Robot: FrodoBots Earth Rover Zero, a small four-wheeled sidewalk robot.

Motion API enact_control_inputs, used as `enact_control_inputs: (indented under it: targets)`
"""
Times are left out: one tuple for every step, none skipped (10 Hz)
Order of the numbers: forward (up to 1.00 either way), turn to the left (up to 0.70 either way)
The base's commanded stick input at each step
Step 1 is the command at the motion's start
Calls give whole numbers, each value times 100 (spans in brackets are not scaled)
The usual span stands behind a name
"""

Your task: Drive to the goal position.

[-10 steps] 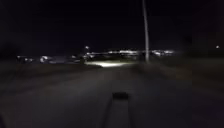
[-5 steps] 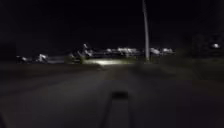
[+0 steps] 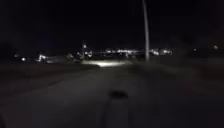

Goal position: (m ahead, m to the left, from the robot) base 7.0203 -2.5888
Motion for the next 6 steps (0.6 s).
enact_control_inputs:
  targets:
    - [70, 0]
    - [70, 0]
    - [70, 0]
    - [70, 0]
    - [70, 0]
    - [70, 0]
